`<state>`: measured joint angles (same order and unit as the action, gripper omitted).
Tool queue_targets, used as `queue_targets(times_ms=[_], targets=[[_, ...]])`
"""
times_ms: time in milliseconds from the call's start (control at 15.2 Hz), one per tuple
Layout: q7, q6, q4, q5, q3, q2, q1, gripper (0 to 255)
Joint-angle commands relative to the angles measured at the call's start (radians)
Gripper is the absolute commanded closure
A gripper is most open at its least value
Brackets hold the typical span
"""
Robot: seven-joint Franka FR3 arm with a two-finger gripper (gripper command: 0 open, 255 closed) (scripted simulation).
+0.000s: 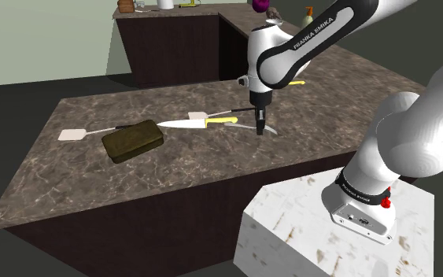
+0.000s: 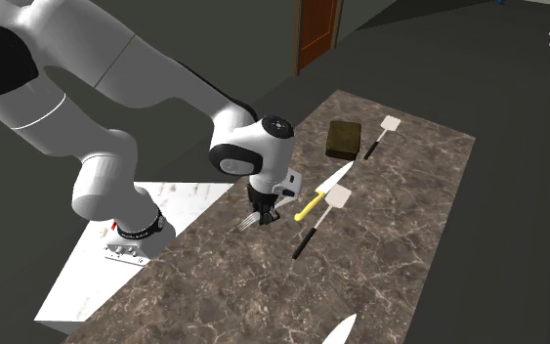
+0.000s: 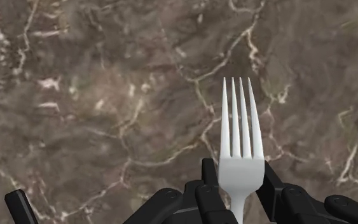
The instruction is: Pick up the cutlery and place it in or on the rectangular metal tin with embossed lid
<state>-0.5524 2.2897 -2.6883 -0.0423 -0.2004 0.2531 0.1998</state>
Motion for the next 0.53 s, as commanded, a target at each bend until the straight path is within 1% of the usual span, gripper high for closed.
queue_targets(times_ms=[0,66,462], targets=[[0.0,0.0,-0.001,0.0,-0.001,-0.001,0.0,255],[0.001,0.0,-0.001,0.0,0.0,0.0,0.0,255],[0.011,-0.101,0.031,-0.009,0.007,0.07,-0.004,255]])
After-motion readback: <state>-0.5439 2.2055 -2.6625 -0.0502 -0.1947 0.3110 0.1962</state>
